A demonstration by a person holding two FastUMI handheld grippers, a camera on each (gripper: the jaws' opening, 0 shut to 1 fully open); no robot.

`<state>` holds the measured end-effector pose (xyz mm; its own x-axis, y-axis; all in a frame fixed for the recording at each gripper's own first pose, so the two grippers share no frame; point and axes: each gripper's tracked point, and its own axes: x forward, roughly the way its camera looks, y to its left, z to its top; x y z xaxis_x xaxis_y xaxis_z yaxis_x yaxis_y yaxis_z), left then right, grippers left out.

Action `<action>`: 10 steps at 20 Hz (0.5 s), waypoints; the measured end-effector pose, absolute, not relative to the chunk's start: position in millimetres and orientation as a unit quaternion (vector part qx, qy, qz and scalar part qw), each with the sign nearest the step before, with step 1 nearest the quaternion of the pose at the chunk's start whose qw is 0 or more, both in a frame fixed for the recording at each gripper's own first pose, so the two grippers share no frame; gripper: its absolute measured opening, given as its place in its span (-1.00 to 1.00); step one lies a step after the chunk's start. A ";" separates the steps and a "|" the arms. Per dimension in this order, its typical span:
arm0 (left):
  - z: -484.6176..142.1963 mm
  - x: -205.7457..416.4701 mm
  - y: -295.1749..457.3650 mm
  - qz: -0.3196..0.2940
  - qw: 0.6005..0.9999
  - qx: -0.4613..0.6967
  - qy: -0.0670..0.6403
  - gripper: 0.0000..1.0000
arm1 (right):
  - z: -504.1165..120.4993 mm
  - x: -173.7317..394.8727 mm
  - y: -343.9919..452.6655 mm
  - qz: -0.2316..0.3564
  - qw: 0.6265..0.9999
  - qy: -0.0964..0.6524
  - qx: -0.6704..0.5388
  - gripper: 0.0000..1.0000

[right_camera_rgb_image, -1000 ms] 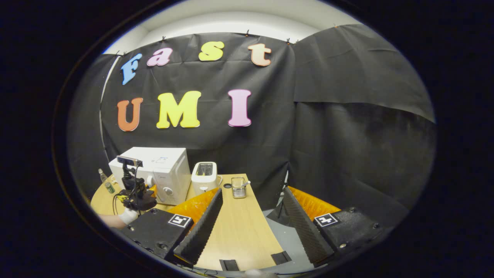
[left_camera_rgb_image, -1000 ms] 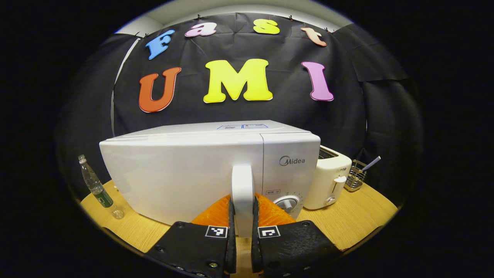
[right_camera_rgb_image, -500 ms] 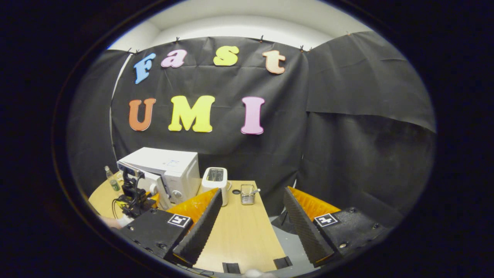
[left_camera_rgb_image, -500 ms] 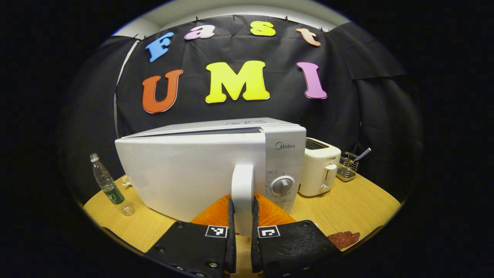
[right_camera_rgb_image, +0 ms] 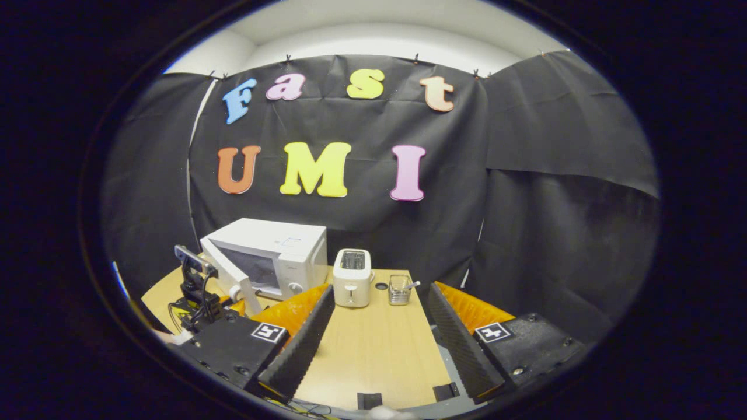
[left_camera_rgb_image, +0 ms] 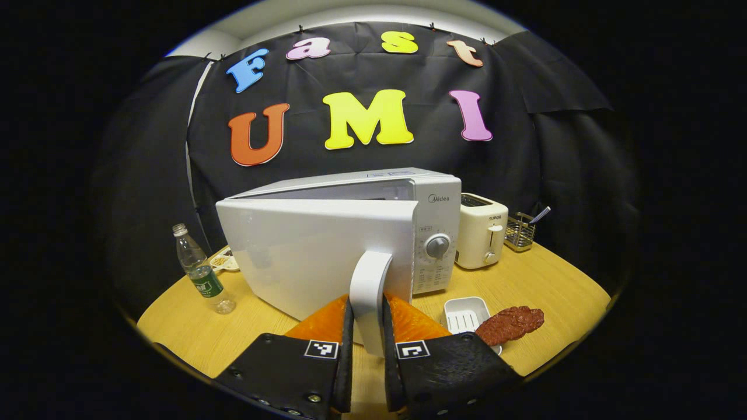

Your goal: Open the microwave oven with the left hand, put the food in, and close the microwave oven.

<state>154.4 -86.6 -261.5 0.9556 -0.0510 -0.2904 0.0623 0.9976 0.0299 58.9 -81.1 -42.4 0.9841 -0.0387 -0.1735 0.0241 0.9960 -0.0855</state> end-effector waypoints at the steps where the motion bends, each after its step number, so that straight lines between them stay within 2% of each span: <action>1: -262.3 151.9 -80.6 -0.017 0.989 0.022 0.147 -0.50 | -42.3 56.5 -79.5 -0.013 0.995 0.088 -0.042 1.00; 2: -262.0 149.1 -75.7 -0.008 0.989 0.023 0.145 -0.46 | -39.5 53.6 -77.6 -0.011 0.996 0.085 -0.040 1.00; 3: -261.7 146.8 -71.9 0.000 0.989 0.019 0.146 -0.20 | -38.3 51.8 -75.9 -0.009 0.996 0.082 -0.040 1.00; 4: -261.5 144.9 -67.8 0.007 0.989 0.017 0.148 -0.13 | -37.8 49.9 -75.1 -0.008 0.996 0.080 -0.041 1.00; 5: -258.4 144.9 -64.9 0.008 0.990 0.012 0.144 0.13 | -38.6 48.2 -75.3 -0.007 0.996 0.080 -0.043 1.00; 6: -253.7 144.0 -60.3 0.014 0.990 0.012 0.138 0.24 | -37.2 46.8 -74.8 -0.006 0.996 0.078 -0.043 1.00; 7: -253.3 143.1 -59.6 0.008 0.990 0.009 0.138 0.48 | -37.1 45.1 -75.1 -0.005 0.996 0.079 -0.042 1.00; 8: -250.9 141.6 -57.7 0.008 0.991 0.009 0.136 0.58 | -36.6 43.5 -74.7 -0.003 0.996 0.078 -0.040 0.92; 9: -247.7 140.1 -54.5 0.004 0.991 0.008 0.133 0.63 | -36.8 42.3 -74.4 -0.002 0.996 0.078 -0.038 1.00; 10: -246.9 136.3 -49.7 0.009 0.991 0.009 0.135 0.66 | -37.1 41.4 -74.0 0.001 0.996 0.077 -0.037 1.00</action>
<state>136.3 -49.7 -246.9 0.9636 0.0206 -0.2666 -0.0155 0.9997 0.0212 41.4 -74.0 -37.1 0.9883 -0.0045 -0.1525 -0.0067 0.9973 -0.0728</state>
